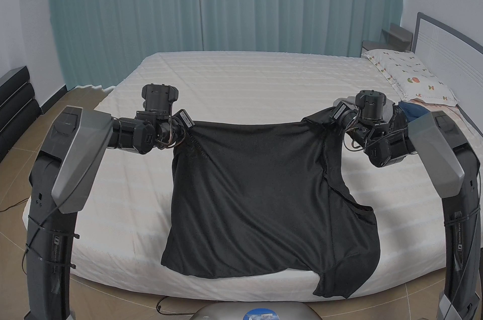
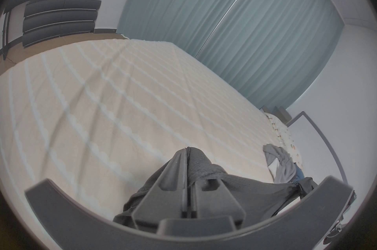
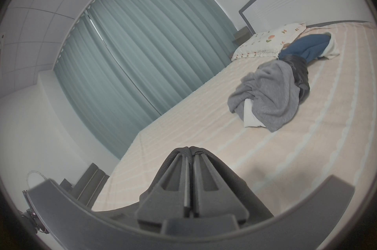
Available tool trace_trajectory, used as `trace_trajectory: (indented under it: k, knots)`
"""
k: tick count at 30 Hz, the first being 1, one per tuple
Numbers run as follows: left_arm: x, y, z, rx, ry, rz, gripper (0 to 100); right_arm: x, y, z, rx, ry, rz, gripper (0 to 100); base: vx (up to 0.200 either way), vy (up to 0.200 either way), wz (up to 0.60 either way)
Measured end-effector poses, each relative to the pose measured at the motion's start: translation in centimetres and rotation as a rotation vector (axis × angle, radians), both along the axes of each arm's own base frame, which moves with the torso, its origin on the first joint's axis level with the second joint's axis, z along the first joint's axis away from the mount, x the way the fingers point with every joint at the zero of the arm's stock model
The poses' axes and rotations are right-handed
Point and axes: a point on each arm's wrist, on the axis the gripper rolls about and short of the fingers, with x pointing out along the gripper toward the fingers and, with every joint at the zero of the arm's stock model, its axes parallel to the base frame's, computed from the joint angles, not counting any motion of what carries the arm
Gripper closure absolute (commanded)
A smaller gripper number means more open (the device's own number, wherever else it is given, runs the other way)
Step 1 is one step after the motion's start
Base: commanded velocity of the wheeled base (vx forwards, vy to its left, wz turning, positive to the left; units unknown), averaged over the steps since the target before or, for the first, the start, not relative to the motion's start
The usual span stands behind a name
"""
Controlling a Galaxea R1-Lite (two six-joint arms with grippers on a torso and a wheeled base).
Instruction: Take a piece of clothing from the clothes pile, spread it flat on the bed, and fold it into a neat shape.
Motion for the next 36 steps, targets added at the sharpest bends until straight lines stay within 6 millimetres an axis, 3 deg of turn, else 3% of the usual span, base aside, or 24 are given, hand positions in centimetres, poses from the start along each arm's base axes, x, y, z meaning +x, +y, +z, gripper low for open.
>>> trace_trajectory:
  k: [6, 7, 8, 17, 27, 30, 36]
  knots:
    - [1.0, -0.4, -3.3, 0.008, 0.043, 0.007, 100, 1.0, -0.1, -3.6, -0.012, 0.046, -0.019, 100, 0.000, 0.000, 0.00]
    - [1.1, -0.4, -3.7, 0.007, 0.048, 0.008, 0, 1.1, -0.2, -4.1, -0.014, 0.052, -0.023, 100, 0.000, 0.000, 0.00]
    - [1.2, -0.5, -4.1, 0.007, 0.055, 0.008, 0, 1.2, -0.3, -4.6, -0.016, 0.060, -0.027, 0, 0.000, 0.000, 0.00]
    - [1.6, -1.0, -6.2, -0.002, 0.073, 0.045, 0, 1.5, -1.4, -8.0, -0.032, 0.141, -0.050, 0, 0.000, 0.000, 0.00]
    - [1.2, 0.3, -7.2, 0.045, 0.129, 0.137, 0, 0.2, -5.3, -8.1, -0.005, 0.221, -0.097, 0, 0.000, 0.000, 0.00]
    - [0.6, 0.7, -6.6, 0.026, 0.154, 0.135, 0, -1.0, -6.0, -7.5, 0.037, 0.245, -0.080, 0, 0.000, 0.000, 0.00]
    - [-0.6, 2.2, -2.9, -0.085, 0.152, 0.119, 0, -4.5, -6.3, -6.0, 0.164, 0.300, -0.029, 0, 0.000, 0.000, 0.00]
